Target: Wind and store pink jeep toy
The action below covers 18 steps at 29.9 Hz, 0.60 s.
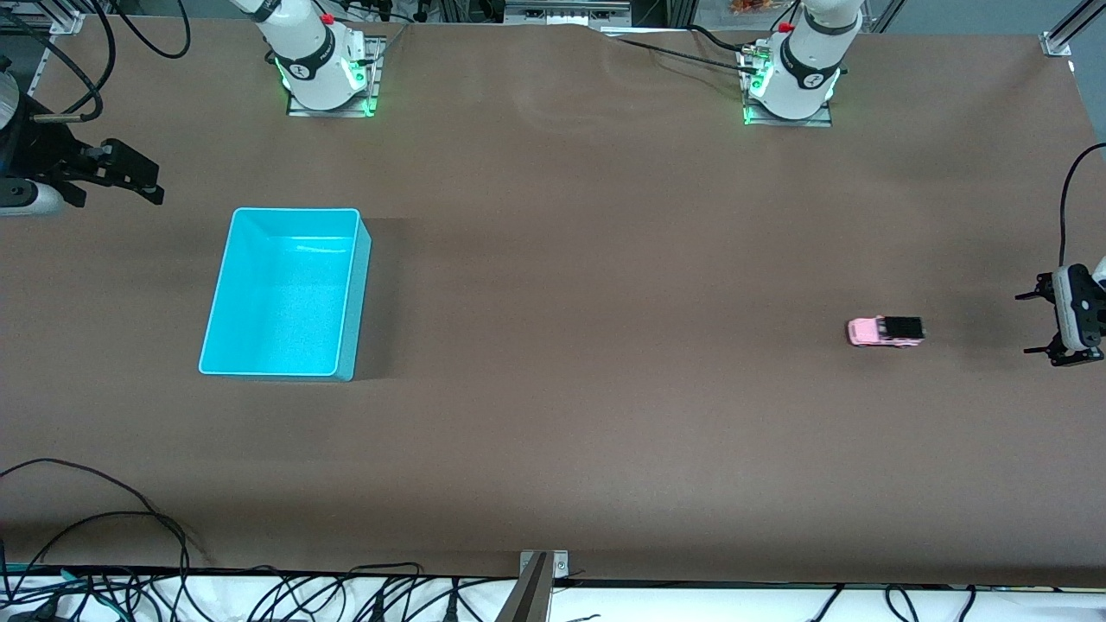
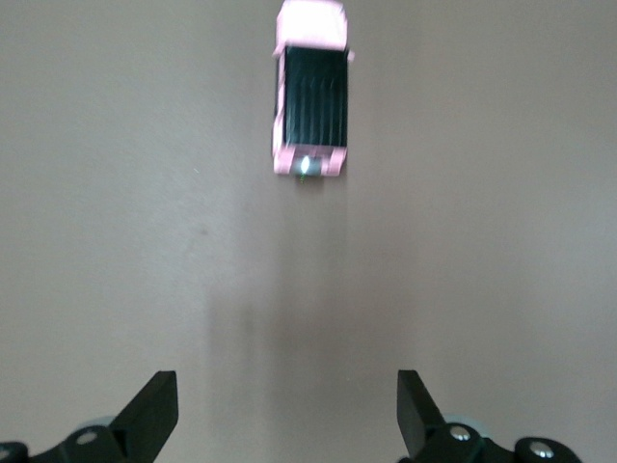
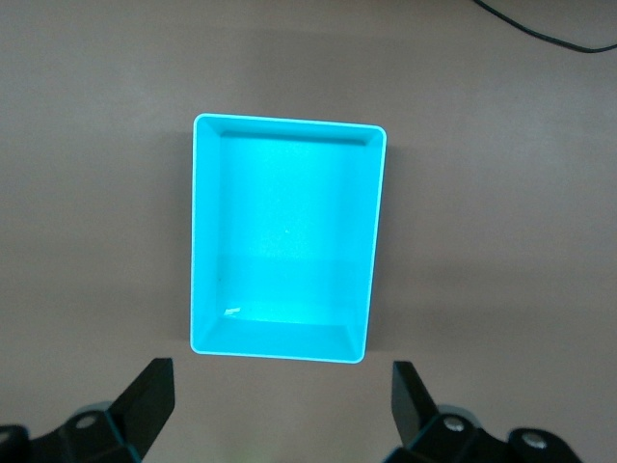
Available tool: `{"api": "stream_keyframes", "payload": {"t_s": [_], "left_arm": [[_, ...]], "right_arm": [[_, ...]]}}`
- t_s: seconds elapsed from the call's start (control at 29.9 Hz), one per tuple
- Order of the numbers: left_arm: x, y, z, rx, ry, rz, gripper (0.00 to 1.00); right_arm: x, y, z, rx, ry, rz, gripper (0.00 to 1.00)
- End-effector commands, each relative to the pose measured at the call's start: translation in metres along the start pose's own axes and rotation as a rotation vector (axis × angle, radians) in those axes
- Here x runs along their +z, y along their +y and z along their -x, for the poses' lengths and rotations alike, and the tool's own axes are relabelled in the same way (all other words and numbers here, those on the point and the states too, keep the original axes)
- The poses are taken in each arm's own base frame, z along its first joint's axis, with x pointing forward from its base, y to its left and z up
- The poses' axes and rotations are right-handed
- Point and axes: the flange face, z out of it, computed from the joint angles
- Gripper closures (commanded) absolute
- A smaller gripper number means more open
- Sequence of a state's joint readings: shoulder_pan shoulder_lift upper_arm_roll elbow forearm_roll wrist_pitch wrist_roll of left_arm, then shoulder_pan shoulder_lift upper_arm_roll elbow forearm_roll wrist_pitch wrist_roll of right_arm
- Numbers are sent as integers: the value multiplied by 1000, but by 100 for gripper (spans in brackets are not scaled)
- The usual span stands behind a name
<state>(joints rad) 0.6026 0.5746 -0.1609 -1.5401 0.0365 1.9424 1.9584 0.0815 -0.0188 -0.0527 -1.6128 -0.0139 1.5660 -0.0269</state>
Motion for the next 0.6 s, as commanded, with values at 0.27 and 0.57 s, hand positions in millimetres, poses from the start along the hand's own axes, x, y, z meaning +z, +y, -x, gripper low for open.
{"api": "stream_keyframes", "payload": {"t_s": [0.27,0.57], "left_arm": [[-67,-5,-106,-208,-49,72,0],[-74,-10,-214,-337,-94,123,0]], "right_arm": [[-4,-2,-1,4,0,2,0],[-5,-2,-1,4,2,2,0]]}}
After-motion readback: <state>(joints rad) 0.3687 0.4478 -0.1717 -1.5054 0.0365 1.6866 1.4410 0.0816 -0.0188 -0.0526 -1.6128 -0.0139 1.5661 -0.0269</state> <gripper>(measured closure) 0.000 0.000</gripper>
